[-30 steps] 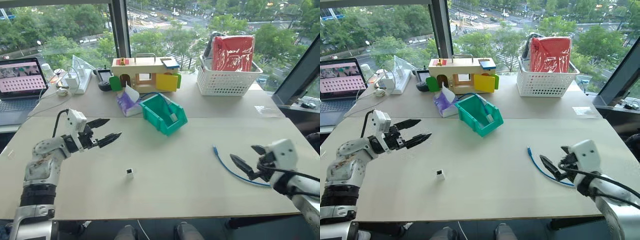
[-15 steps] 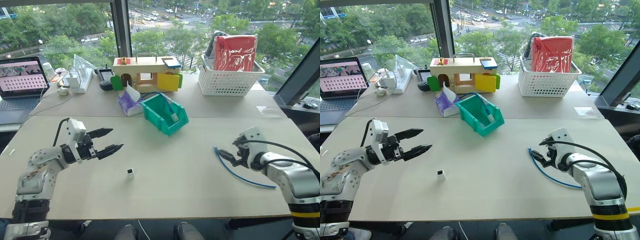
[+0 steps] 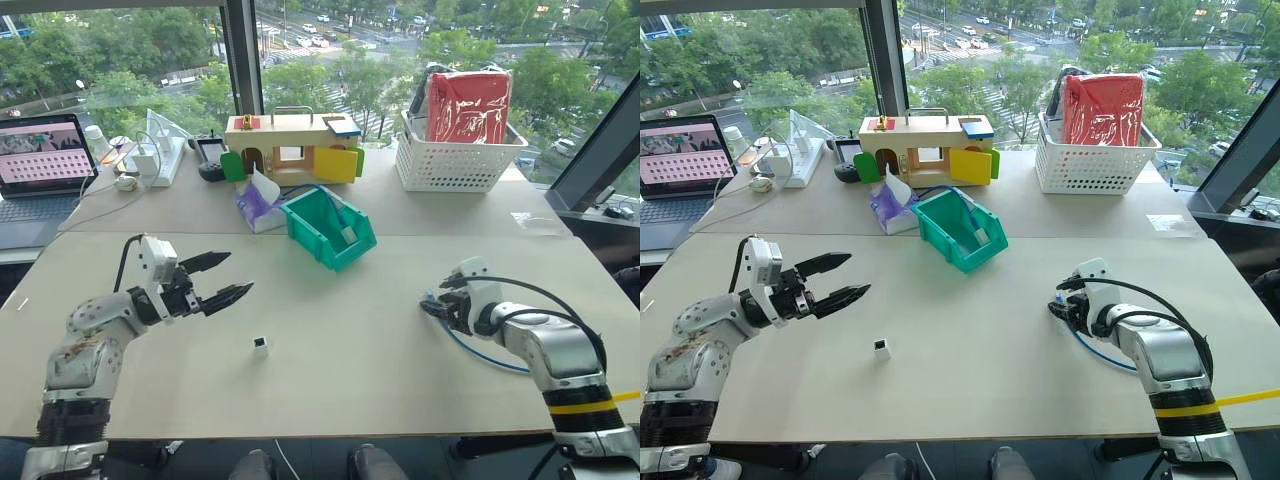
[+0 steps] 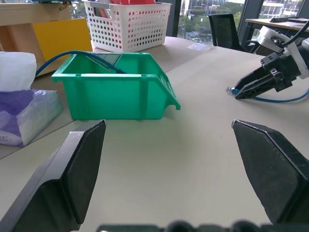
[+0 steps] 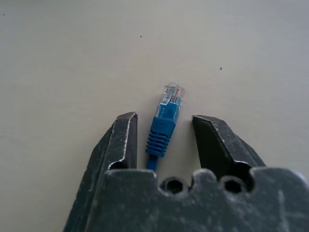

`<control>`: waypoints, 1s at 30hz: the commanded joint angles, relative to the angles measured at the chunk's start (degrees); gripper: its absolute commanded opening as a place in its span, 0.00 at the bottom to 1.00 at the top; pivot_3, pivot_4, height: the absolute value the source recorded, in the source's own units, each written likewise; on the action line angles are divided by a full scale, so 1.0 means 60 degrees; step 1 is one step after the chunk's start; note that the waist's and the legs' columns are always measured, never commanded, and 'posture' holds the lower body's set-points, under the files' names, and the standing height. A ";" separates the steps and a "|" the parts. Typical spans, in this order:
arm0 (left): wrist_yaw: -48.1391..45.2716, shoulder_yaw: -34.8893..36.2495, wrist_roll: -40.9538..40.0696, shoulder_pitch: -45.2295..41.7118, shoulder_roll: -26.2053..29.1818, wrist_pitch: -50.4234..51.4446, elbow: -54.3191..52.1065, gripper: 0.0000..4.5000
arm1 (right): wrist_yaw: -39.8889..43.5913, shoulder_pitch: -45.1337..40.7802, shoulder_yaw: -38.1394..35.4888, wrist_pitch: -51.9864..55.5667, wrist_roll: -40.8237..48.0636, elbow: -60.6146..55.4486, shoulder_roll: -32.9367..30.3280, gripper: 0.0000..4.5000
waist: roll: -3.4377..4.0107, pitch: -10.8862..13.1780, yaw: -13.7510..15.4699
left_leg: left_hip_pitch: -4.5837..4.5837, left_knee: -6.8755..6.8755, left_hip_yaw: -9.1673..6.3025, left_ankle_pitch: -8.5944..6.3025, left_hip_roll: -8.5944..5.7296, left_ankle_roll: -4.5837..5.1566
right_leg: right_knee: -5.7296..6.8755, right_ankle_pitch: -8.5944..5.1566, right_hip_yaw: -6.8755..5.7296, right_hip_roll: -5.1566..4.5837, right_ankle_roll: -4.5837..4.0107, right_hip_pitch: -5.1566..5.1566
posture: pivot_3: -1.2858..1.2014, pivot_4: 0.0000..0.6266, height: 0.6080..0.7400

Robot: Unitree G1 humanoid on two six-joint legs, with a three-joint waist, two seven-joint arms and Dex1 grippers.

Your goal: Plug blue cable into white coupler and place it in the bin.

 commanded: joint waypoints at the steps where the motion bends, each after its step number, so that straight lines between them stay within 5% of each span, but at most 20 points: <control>1: -0.0149 0.0176 0.0013 -0.0124 0.0236 -0.0286 -0.0058 1.00 | 0.0557 0.0025 0.0121 -0.0247 -0.0162 0.0023 -0.0350 0.16 | 0.0000 0.0000 0.0006 | -0.0001 0.0000 0.0000 0.0000 0.0000 0.0000 | 0.0000 0.0000 0.0000 0.0000 0.0000 0.0000 | 0.52 0.24 0.94; 3: -0.0258 0.0144 0.0041 -0.0141 0.0307 -0.0351 -0.0032 1.00 | 0.1347 -0.0170 0.0454 -0.1001 -0.0280 -0.0213 -0.0643 0.03 | 0.0001 0.0001 0.0010 | -0.0001 0.0000 0.0000 0.0000 0.0000 0.0000 | -0.0001 0.0000 0.0000 -0.0001 0.0000 -0.0001 | 0.52 0.24 0.94; 9: -0.0891 -0.0551 0.0582 -0.0594 0.0457 -0.0872 0.0421 1.00 | 0.4905 -0.1397 0.2864 -0.4228 -0.1371 -0.0400 -0.1387 0.03 | 0.0010 0.0007 -0.0089 | 0.0000 0.0000 0.0000 0.0000 0.0000 0.0001 | 0.0003 -0.0001 0.0000 0.0003 0.0001 -0.0006 | 0.52 0.24 0.94; 15: -0.1638 -0.1500 0.1199 -0.1533 0.0321 -0.1483 0.1071 1.00 | 0.6735 -0.3410 0.4691 -0.6615 -0.2605 0.1684 -0.0289 0.02 | 0.0008 0.0008 -0.0079 | -0.0009 0.0004 -0.0002 0.0002 -0.0001 0.0000 | 0.0003 -0.0001 -0.0004 0.0005 0.0000 -0.0011 | 0.52 0.24 0.94; 21: -0.2221 -0.2229 0.1440 -0.1874 0.0214 -0.1620 0.1127 1.00 | 0.7464 -0.4355 0.5036 -0.7664 -0.3145 0.3556 0.0682 0.02 | 0.0011 0.0010 -0.0005 | -0.0022 0.0007 0.0000 0.0002 -0.0003 0.0000 | 0.0010 -0.0001 -0.0004 0.0004 -0.0001 -0.0023 | 0.52 0.24 0.94; 23: -0.2384 -0.2457 0.1442 -0.1967 0.0111 -0.1510 0.1060 1.00 | 0.7695 -0.4432 0.4999 -0.7805 -0.3171 0.3737 0.0776 0.25 | 0.0013 0.0010 0.0066 | -0.0023 0.0007 0.0000 0.0001 -0.0003 0.0000 | 0.0011 -0.0001 -0.0008 0.0003 0.0000 -0.0023 | 0.52 0.24 0.94; 30: -0.2684 -0.3364 0.2050 -0.2726 -0.0495 -0.1791 0.1729 1.00 | 0.7603 -0.4208 0.4046 -0.7068 -0.2779 0.2824 0.0573 0.73 | 0.0013 0.0010 0.0092 | -0.0024 0.0019 -0.0001 0.0002 -0.0003 -0.0002 | 0.0027 0.0000 -0.0010 0.0001 -0.0001 -0.0023 | 0.52 0.24 0.94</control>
